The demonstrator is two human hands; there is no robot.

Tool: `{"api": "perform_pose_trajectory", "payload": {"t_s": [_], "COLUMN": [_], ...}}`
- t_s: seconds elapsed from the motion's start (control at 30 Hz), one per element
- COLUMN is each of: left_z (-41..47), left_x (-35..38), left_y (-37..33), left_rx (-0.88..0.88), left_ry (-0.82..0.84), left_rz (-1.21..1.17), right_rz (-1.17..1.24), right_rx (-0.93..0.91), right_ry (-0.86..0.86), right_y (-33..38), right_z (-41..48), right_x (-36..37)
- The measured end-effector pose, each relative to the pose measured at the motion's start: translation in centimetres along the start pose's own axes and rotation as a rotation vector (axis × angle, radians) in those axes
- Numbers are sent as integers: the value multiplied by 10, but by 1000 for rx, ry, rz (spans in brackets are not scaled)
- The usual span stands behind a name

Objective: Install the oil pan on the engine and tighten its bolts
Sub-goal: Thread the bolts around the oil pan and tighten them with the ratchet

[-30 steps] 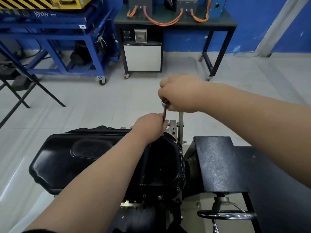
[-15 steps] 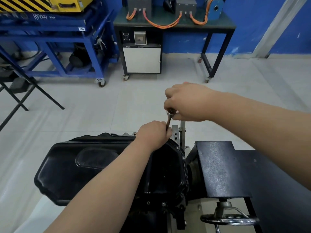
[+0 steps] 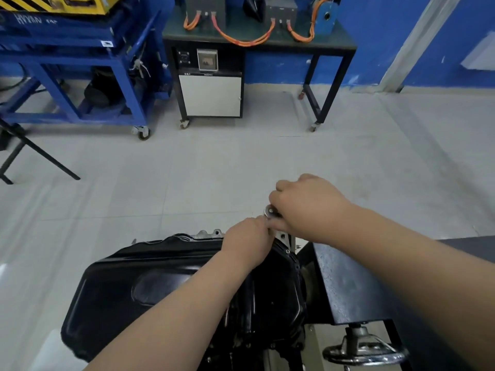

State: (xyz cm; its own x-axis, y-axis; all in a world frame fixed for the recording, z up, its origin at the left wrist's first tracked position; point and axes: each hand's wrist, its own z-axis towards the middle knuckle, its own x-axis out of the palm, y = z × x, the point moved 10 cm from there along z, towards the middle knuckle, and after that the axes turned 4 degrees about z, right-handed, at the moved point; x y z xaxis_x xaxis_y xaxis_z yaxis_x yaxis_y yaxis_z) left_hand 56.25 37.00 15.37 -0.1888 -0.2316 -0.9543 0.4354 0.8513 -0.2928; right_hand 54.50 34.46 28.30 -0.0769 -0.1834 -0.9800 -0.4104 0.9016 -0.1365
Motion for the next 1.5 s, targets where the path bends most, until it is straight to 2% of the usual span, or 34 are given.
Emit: {"api": "perform_pose_trajectory", "payload": {"t_s": [0.07,0.1,0.13,0.2,0.33,0.4,0.47,0.57,0.63,0.7,0.8,0.87,0.97,1.07,1.13,1.23,1.3,1.4,1.47,1.5], "left_z": [-3,-6,-10,-15,-16,-17,-16,-19,-21,-20,-15,-11,-8,-10,-9,-9,-11,-12,-12,-12], "left_x": [3,4,3,-4,-8,-9,-9,-4,-4,-5,-6,-7,-12,-15,-15,-13,-17,-19,-18,-17], "left_y": [3,4,5,7,-1,2,8,8,9,11,1,-2,-10,-15,-13,-14,-16,-12,-12,-12], "left_rx": [-70,-96,-122,-145,-114,-126,-179,-228,-265,-281,-220,-192,-179,-170,-169,-99,-56,-88,-108,-97], "left_ry": [78,130,171,211,226,218,225,266,278,259,270,278,258,262,288,296,275,285,314,326], "left_rz": [-80,-116,-155,-197,-202,-203,-226,-278,-315,-293,-212,-155,-96,-75,-73,-43,-15,34,9,3], "right_rz": [97,153,163,139,143,169,123,155,190,182,131,86,33,138,138,64,-11,-34,68,113], "right_rx": [296,386,400,321,26,21,160,475,538,408,3,-100,87,329,256,-67,-170,42,252,285], "right_ry": [78,134,164,180,177,156,123,223,268,253,139,125,136,289,267,117,88,157,266,304], "right_y": [-15,-17,-13,0,14,8,-2,-21,-23,-15,-1,-3,-18,-30,-23,-1,4,-4,-16,-17], "right_z": [-7,-11,-10,-5,6,8,6,-2,-6,-3,2,0,-2,-9,-5,0,1,1,-2,-3], "right_x": [11,19,21,18,8,3,3,20,25,21,6,4,10,28,24,5,1,9,19,25]}}
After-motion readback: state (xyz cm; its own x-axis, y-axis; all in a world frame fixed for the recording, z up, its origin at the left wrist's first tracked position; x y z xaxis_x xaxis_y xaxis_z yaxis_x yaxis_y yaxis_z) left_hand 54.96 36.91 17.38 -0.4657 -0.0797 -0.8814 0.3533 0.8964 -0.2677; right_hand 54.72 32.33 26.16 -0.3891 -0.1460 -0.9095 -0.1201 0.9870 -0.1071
